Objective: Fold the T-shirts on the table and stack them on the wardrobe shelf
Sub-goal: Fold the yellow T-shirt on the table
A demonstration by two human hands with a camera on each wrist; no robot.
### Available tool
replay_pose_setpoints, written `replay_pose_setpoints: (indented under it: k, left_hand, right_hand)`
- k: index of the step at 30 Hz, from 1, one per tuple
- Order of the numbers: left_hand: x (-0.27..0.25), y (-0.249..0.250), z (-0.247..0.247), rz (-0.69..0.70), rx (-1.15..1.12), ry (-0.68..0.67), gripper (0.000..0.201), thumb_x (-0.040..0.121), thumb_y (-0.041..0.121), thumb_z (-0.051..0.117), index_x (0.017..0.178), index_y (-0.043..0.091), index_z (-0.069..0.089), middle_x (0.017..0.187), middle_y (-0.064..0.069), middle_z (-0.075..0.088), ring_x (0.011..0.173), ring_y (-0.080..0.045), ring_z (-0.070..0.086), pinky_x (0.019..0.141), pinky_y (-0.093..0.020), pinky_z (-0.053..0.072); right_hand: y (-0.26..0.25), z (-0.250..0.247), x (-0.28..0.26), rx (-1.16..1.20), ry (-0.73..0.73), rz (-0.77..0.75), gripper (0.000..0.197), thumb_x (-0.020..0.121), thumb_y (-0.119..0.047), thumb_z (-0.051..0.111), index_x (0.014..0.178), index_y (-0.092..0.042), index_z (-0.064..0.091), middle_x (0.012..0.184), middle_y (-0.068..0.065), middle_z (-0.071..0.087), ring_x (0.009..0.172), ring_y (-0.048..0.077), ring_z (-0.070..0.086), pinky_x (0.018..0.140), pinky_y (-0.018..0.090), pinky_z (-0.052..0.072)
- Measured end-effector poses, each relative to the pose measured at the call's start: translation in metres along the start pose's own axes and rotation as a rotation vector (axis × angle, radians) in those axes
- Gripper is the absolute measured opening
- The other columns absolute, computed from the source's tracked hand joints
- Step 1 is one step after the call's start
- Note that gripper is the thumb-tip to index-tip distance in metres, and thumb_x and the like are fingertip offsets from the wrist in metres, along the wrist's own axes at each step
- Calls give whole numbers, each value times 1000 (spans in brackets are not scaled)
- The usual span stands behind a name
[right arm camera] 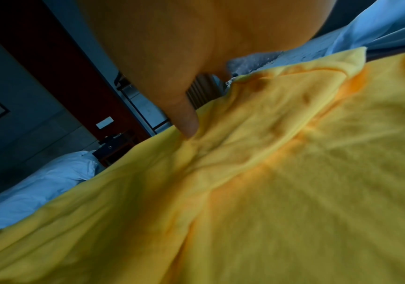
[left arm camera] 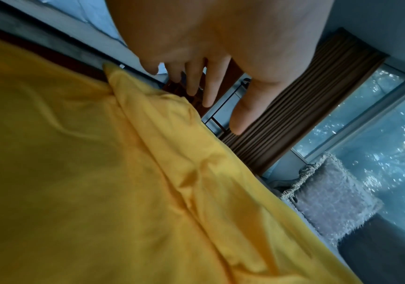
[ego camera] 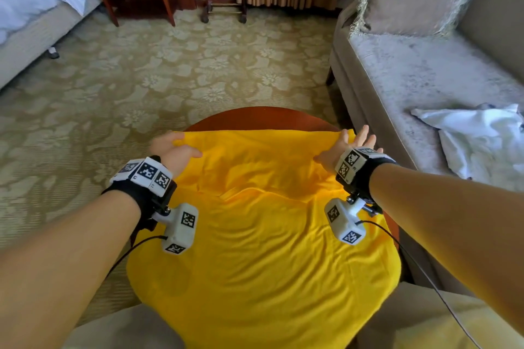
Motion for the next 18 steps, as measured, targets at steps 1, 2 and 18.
replay_pose_setpoints:
  k: [1, 2, 18]
  left_hand:
    - [-9, 1, -4, 34, 18, 33, 50, 78, 10, 78, 125, 12, 62, 143, -11, 48, 124, -30, 50, 89, -33, 43]
    - [-18, 1, -8, 73, 58, 67, 41, 76, 13, 80, 115, 14, 67, 133, -11, 55, 114, -29, 55, 81, -31, 44]
    - [-94, 0, 44, 273, 501, -37, 16, 92, 24, 59, 81, 34, 63, 107, 6, 67, 115, -25, 51, 103, -44, 27]
  right_hand:
    - [-3, -5, -8, 38, 27, 5, 92, 85, -53, 61, 153, -16, 12, 158, 18, -2, 145, 41, 0, 117, 58, 10]
    - [-6, -8, -18, 56, 52, 10, 86, 82, -51, 63, 150, -17, 23, 156, 16, 8, 143, 39, 8, 115, 57, 16]
    - [-11, 8, -97, -7, 5, -176, 23, 94, -27, 47, 110, -23, 64, 125, 2, 51, 127, 29, 32, 105, 52, 22]
Point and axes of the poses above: each hand's wrist, its own x-axis towards the middle knuckle, its own z-axis out of the palm, y = z × x, the point moved 4 cm from there along x, towards the middle knuckle
